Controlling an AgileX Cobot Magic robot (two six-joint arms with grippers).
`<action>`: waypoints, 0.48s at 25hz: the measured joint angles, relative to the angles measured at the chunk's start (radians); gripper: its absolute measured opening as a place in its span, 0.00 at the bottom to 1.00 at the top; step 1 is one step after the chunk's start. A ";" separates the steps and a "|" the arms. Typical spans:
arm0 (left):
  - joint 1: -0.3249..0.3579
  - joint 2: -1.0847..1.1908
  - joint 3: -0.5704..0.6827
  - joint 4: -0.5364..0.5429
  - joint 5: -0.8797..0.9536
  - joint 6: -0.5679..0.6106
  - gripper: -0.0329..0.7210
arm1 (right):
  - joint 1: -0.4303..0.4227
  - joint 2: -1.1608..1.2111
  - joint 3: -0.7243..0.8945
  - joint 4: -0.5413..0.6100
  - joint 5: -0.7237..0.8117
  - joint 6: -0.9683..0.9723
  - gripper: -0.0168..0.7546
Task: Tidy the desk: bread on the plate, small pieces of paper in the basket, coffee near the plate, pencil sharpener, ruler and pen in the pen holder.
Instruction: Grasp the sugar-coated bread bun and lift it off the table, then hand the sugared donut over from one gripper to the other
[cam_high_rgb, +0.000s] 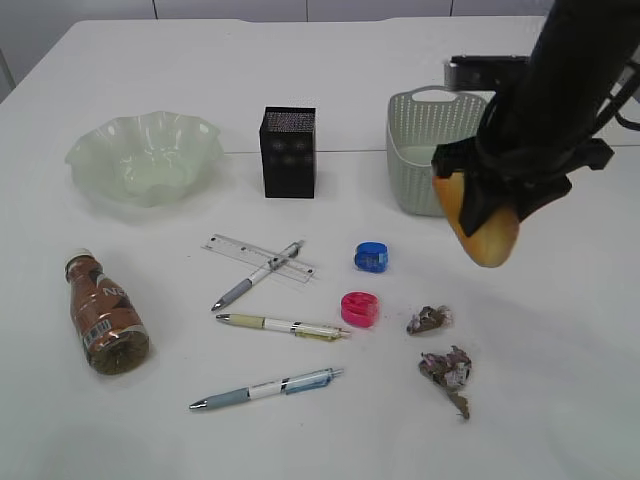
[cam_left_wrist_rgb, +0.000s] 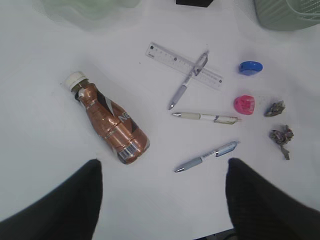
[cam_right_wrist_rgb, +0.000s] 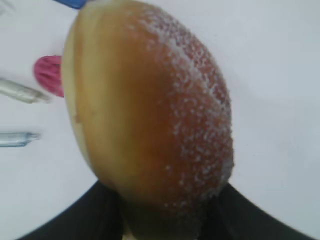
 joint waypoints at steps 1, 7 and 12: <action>0.000 0.000 0.000 -0.004 0.000 0.000 0.79 | 0.013 -0.020 0.000 0.027 -0.008 -0.029 0.37; 0.000 0.000 0.000 -0.013 0.000 0.000 0.79 | 0.059 -0.098 0.000 0.274 -0.055 -0.209 0.36; 0.000 0.000 0.000 -0.027 0.000 0.000 0.79 | 0.060 -0.108 0.000 0.535 -0.053 -0.374 0.36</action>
